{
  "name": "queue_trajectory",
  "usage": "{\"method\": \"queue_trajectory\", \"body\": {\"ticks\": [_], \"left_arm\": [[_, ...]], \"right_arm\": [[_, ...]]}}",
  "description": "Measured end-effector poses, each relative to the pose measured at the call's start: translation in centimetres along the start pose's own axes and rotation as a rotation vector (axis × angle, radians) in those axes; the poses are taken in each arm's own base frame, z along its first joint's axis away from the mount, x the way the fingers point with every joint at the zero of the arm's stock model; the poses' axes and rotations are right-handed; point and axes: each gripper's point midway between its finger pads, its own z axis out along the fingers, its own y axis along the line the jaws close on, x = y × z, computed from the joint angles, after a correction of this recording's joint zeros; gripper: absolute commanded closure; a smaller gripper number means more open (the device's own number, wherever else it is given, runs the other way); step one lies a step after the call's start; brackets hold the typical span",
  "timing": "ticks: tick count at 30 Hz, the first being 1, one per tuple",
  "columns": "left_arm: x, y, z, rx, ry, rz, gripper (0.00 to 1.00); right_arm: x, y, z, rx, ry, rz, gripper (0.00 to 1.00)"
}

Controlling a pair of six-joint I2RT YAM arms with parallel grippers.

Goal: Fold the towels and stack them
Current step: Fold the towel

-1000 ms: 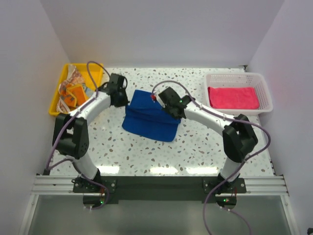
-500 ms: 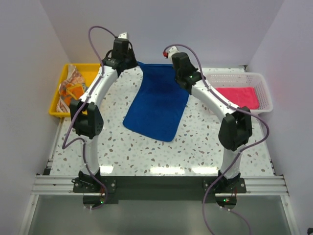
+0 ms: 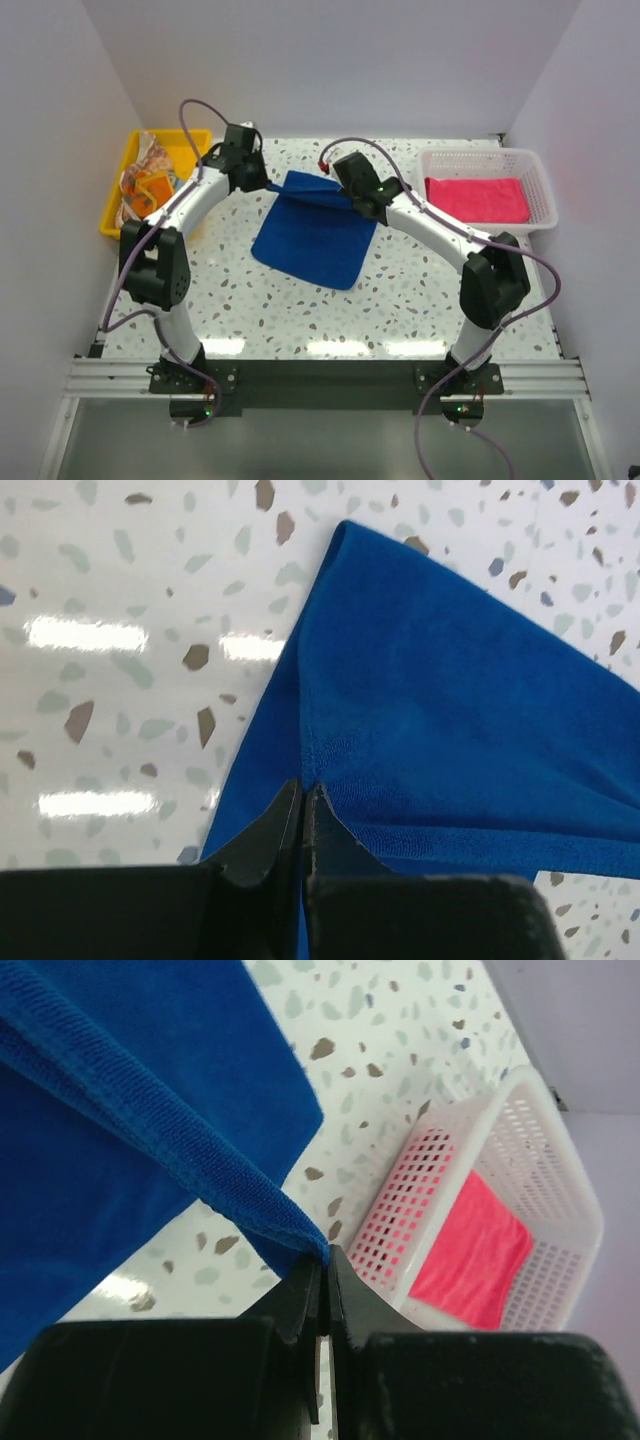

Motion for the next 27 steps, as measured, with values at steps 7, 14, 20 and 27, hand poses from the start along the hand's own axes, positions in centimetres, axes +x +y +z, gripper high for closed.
{"method": "queue_trajectory", "body": {"ticks": [7, 14, 20, 27], "left_arm": [[4.2, 3.5, -2.4, -0.077, 0.049, 0.023, 1.0], [10.4, 6.9, -1.4, -0.151, 0.181, 0.035, 1.0], [11.6, 7.6, -1.4, -0.171, 0.208, 0.037, 1.0], [10.2, 7.2, -2.0, -0.175, 0.189, 0.039, 1.0]], "right_arm": [[2.4, 7.0, -2.8, -0.197, 0.038, -0.022, 1.0], [6.4, 13.0, -3.1, -0.387, 0.134, -0.008, 1.0], [8.0, 15.6, -2.9, -0.47, 0.183, 0.011, 1.0], [7.1, 15.1, -3.1, -0.463, 0.172, 0.023, 1.0]]}}
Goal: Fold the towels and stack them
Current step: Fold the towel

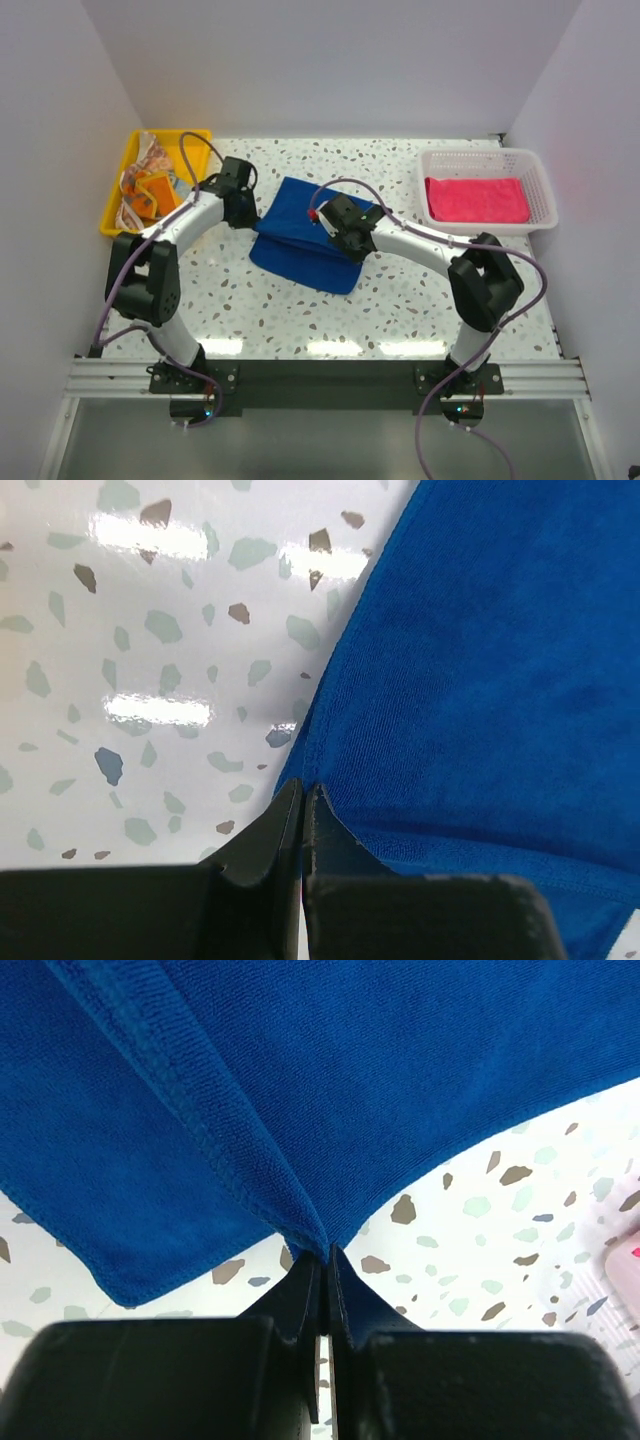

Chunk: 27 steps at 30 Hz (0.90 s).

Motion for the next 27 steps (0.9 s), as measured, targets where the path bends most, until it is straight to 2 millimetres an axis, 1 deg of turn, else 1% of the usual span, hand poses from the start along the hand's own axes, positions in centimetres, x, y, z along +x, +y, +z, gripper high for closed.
{"method": "queue_trajectory", "body": {"ticks": [4, 7, 9, 11, 13, 16, 19, 21, 23, 27], "left_arm": [[-1.6, -0.6, -1.7, 0.023, -0.052, -0.002, 1.0], [-2.0, -0.7, -3.0, 0.036, -0.077, -0.005, 1.0], [-1.9, -0.6, -3.7, 0.043, -0.091, -0.007, 1.0], [-1.0, -0.1, -3.8, 0.042, -0.088, -0.009, 1.0], [0.6, 0.5, -3.3, 0.032, -0.058, -0.01, 1.0], [3.5, 1.5, -1.9, 0.013, 0.01, -0.008, 1.0], [5.9, 2.3, -0.6, -0.005, 0.076, -0.009, 1.0], [6.9, 2.6, -0.1, -0.014, 0.099, -0.012, 1.0], [7.5, 2.8, 0.1, -0.017, 0.108, -0.014, 1.0], [8.1, 3.0, 0.4, -0.015, 0.115, -0.015, 1.0]], "right_arm": [[-0.3, -0.2, -1.0, 0.003, -0.015, 0.005, 1.0], [-0.6, -0.1, -2.2, 0.002, -0.039, 0.008, 1.0], [-0.7, 0.2, -2.8, -0.002, -0.054, 0.008, 0.99], [-0.5, 0.8, -3.1, -0.012, -0.059, 0.004, 0.98], [0.2, 1.5, -2.7, -0.025, -0.045, 0.001, 0.98], [1.8, 2.9, -1.6, -0.055, 0.0, -0.008, 0.97], [2.8, 3.7, -0.1, -0.073, 0.039, -0.008, 0.96], [3.4, 4.3, 0.9, -0.086, 0.063, -0.006, 0.94], [3.9, 4.9, 1.7, -0.099, 0.08, -0.003, 0.93], [4.2, 5.4, 2.0, -0.114, 0.084, 0.005, 0.92]]}}
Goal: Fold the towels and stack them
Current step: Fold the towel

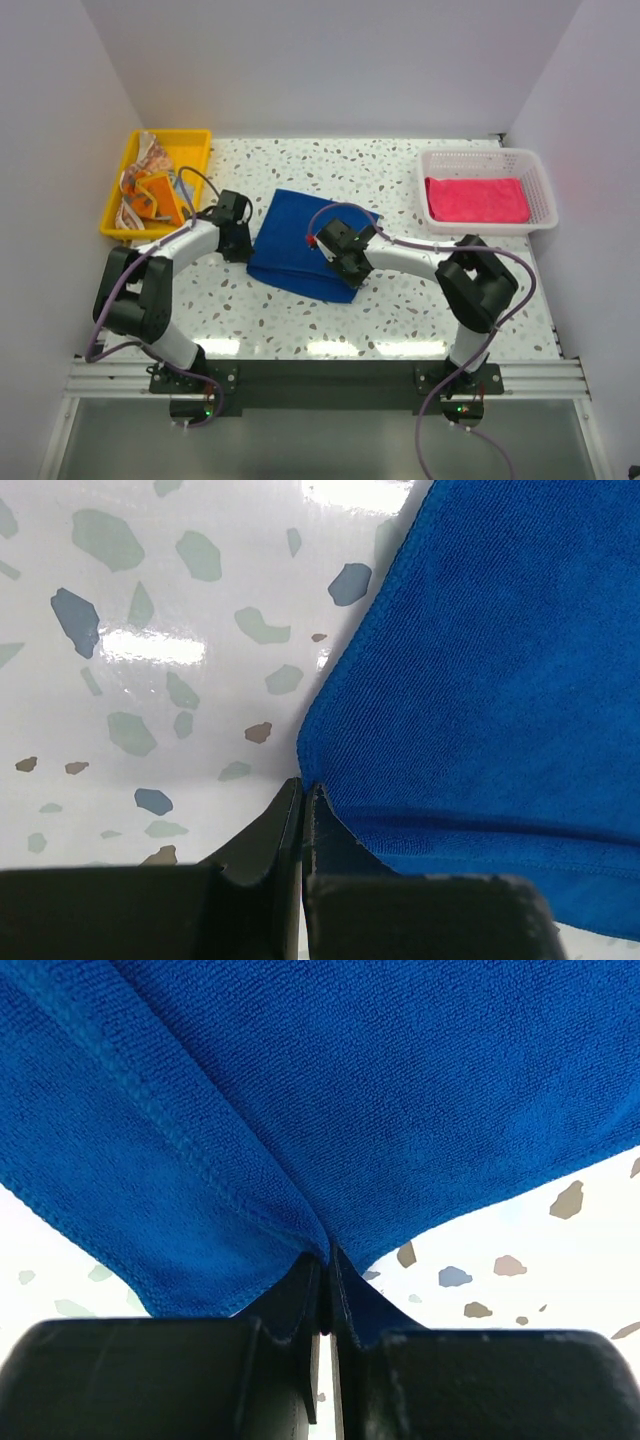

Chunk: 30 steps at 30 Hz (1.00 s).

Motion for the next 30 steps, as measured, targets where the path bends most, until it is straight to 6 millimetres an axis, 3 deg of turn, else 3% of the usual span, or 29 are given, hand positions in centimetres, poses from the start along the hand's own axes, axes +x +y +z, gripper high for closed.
{"method": "queue_trajectory", "body": {"ticks": [5, 10, 14, 20, 25, 30], "left_arm": [[0.5, 0.2, -0.2, 0.0, 0.0, -0.002, 1.0], [-0.7, -0.2, -1.8, 0.022, -0.045, -0.004, 1.0], [-2.2, -0.8, -3.5, 0.04, -0.096, -0.008, 1.0], [-2.4, -0.8, -5.3, 0.057, -0.134, -0.02, 1.0], [-0.2, 0.0, -4.5, 0.042, -0.092, -0.026, 1.0], [3.0, 0.8, -2.9, 0.016, -0.018, -0.015, 1.0]], "right_arm": [[-0.1, 0.2, 0.0, -0.003, -0.004, 0.007, 0.95], [-0.4, -0.1, -0.8, 0.013, -0.013, 0.007, 0.96], [-1.5, -0.7, -3.1, 0.021, -0.063, 0.016, 0.96], [-2.5, -0.3, -6.3, 0.001, -0.142, 0.028, 0.95], [-1.6, 1.2, -5.6, -0.04, -0.121, 0.018, 0.94], [0.4, 2.3, -2.6, -0.064, -0.03, 0.009, 0.94]]}}
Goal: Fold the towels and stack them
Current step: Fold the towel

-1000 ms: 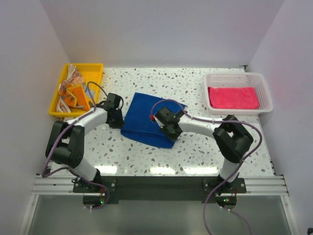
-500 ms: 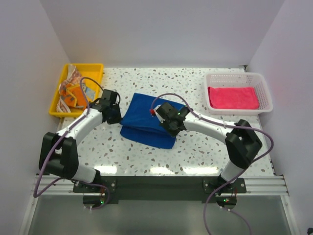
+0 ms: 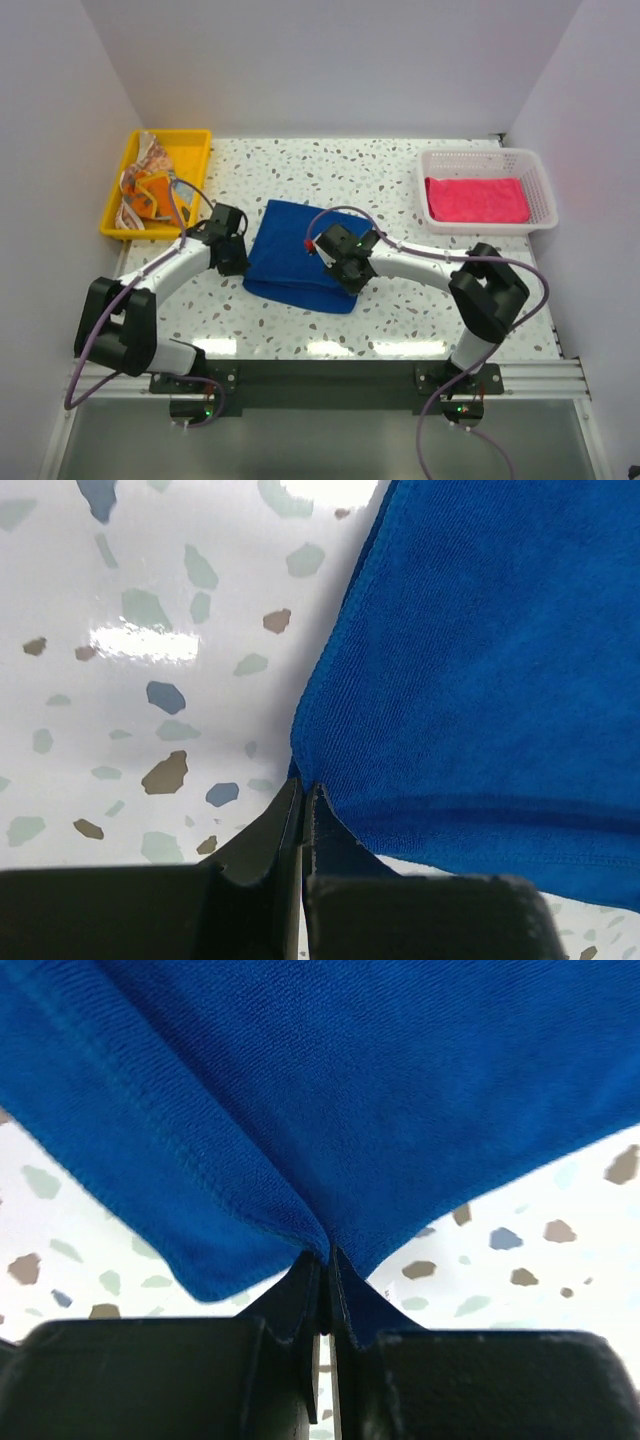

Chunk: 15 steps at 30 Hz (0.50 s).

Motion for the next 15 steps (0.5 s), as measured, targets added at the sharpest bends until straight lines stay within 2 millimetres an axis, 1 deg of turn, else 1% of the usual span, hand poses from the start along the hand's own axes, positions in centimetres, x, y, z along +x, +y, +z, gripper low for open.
{"method": "queue_trajectory", "body": {"ticks": [3, 5, 7, 8, 9, 10, 13, 15], "left_arm": [[1.2, 0.3, 0.7, -0.01, 0.026, 0.0, 1.0], [1.9, 0.7, 0.9, -0.019, 0.042, -0.003, 0.99], [2.3, 0.9, 1.1, -0.024, 0.051, -0.006, 0.94], [2.4, 1.0, 1.0, -0.024, 0.052, -0.006, 0.88], [2.5, 1.0, 0.9, -0.024, 0.05, -0.005, 0.83], [2.5, 1.0, 0.7, -0.02, 0.045, -0.007, 0.75], [2.4, 0.7, -0.3, 0.004, 0.022, -0.009, 0.64], [2.6, 0.2, -1.3, 0.037, 0.002, -0.014, 0.61]], "right_arm": [[1.1, 0.4, 1.4, -0.015, 0.041, 0.0, 0.92], [1.4, 0.8, 1.7, -0.026, 0.051, 0.0, 0.87], [1.4, 1.1, 1.7, -0.033, 0.047, -0.002, 0.8], [1.4, 1.3, 1.7, -0.04, 0.046, -0.005, 0.78], [1.4, 1.5, 1.7, -0.048, 0.047, -0.007, 0.77], [1.4, 1.6, 1.6, -0.054, 0.045, -0.009, 0.76], [1.6, 2.2, 0.9, -0.077, 0.041, -0.017, 0.73], [1.7, 2.8, -0.1, -0.104, 0.028, -0.026, 0.71]]}}
